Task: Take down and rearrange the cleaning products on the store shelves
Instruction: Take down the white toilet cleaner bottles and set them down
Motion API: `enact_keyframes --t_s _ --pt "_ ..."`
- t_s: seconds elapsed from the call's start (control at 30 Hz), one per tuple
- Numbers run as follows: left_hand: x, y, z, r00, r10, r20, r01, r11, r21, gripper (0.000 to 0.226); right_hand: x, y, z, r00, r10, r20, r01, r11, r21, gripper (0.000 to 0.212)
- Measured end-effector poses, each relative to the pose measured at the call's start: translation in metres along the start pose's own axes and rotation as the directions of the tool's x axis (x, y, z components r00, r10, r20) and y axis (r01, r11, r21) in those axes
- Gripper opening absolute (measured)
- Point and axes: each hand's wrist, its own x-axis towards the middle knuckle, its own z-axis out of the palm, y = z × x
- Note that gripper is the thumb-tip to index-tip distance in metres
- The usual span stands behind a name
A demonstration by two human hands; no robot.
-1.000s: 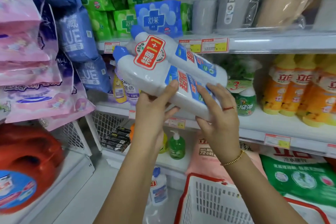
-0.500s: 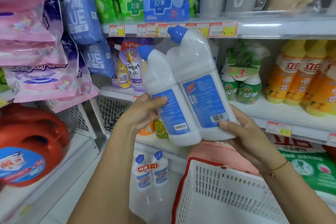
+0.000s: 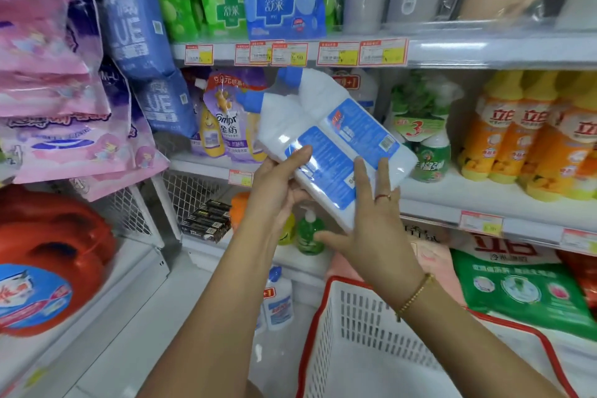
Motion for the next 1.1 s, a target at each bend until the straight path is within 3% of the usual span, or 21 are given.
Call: enact_keyframes --t_s 0.13,0.2,0.27,0.33,0.43,0.47,0.53,0.6,0.7,0.87,0.97,1.1 --pt "-0.01 0.003 0.014 0.995 0.099 0.029 -0.101 0.992 0.075 0.04 0.009 0.011 0.016 0.951 -0.062 -0.304 0.123 0.974 0.189 0.092" --pt "-0.014 0.012 0.015 0.981 0.133 0.144 -0.151 0.981 0.123 0.048 0.014 0.014 0.011 0.93 -0.039 -0.366 0.177 0.92 0.351 0.084" --pt "-0.011 0.023 0.01 0.949 0.142 0.281 -0.186 0.973 0.138 0.058 0.015 0.014 0.0 0.945 0.06 -0.323 0.14 0.815 0.563 0.08" --pt "-0.004 0.031 0.001 0.939 0.15 0.31 -0.215 0.958 0.19 0.073 0.016 0.019 -0.012 0.979 0.124 -0.162 0.048 0.629 0.776 0.075" --pt "0.01 0.026 -0.014 0.969 0.058 0.241 -0.131 0.944 0.301 0.091 0.009 0.026 -0.023 0.986 0.084 0.143 -0.155 0.167 0.974 0.061" --pt "0.012 0.024 -0.017 0.97 0.007 0.242 -0.087 0.942 0.324 0.087 0.006 0.028 -0.024 0.974 0.049 0.221 -0.223 0.036 0.974 0.058" --pt "0.015 0.022 -0.022 0.964 -0.027 0.264 -0.057 0.95 0.306 0.07 0.0 0.035 -0.024 0.943 -0.032 0.333 -0.334 -0.12 0.935 0.053" --pt "0.015 0.027 -0.025 0.957 -0.026 0.288 -0.042 0.973 0.225 0.074 -0.001 0.044 -0.025 0.909 -0.12 0.4 -0.415 -0.162 0.895 0.048" --pt "0.014 0.035 -0.03 0.955 0.022 0.295 -0.07 0.986 0.153 0.076 0.003 0.051 -0.036 0.847 -0.226 0.482 -0.509 -0.083 0.856 0.062" --pt "0.013 0.035 -0.027 0.989 -0.115 0.093 0.104 0.988 0.111 0.034 0.025 0.042 -0.061 0.793 -0.199 0.576 -0.592 -0.023 0.806 0.062" --pt "0.014 0.032 -0.031 0.975 -0.219 -0.026 0.22 0.974 0.056 0.056 0.037 0.033 -0.067 0.764 -0.126 0.632 -0.639 -0.016 0.769 0.068" --pt "0.012 0.035 -0.041 0.954 -0.284 -0.092 0.288 0.957 0.03 0.076 0.042 0.028 -0.069 0.722 -0.113 0.683 -0.692 -0.117 0.712 0.052"
